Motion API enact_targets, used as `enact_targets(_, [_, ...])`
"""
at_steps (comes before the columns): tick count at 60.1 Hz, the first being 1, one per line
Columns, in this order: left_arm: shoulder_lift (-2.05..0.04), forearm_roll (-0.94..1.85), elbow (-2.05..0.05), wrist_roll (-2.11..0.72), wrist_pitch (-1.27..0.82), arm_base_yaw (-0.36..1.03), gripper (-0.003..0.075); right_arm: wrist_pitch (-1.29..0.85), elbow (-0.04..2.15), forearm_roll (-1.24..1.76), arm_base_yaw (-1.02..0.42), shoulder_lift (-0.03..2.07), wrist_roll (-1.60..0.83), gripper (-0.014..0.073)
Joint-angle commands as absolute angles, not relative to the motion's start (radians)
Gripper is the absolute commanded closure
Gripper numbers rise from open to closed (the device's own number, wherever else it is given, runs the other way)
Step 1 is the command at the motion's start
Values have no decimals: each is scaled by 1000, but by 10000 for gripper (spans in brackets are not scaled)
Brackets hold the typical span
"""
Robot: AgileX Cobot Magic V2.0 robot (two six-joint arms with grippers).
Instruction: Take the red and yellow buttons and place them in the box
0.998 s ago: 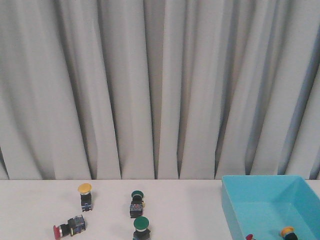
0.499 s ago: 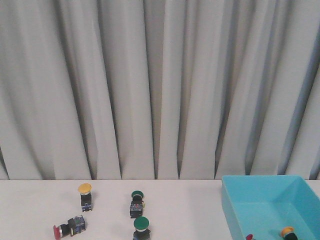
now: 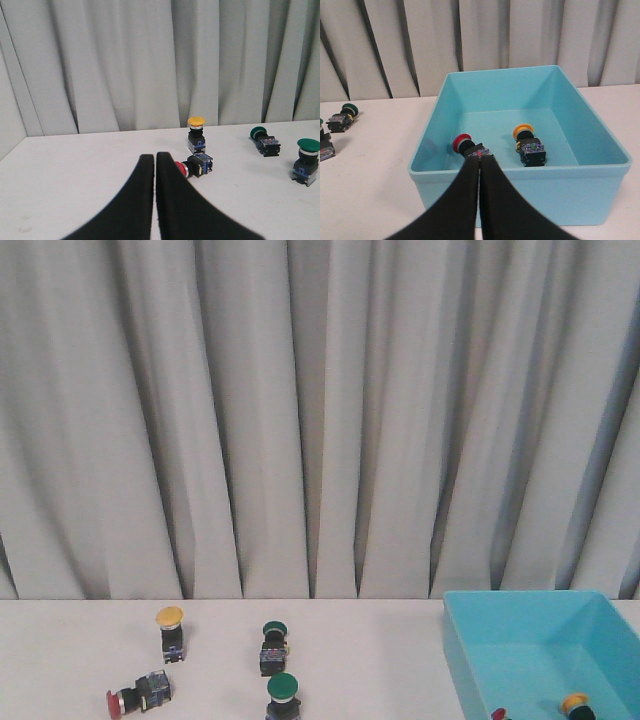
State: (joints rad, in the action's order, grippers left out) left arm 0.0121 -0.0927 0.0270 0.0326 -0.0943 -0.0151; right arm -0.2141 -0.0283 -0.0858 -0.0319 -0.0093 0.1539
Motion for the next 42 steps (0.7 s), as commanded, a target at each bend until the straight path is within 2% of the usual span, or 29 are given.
enact_targets(1, [26, -85, 37, 37, -20, -17, 726, -133, -44, -98, -33, -30, 94, 603])
enact_targets(10, [26, -85, 37, 37, -20, -17, 726, -132, -44, -84, -33, -30, 25, 603])
enact_targets(42, [26, -85, 37, 37, -20, -17, 726, -134, -43, -79, -31, -29, 40, 603])
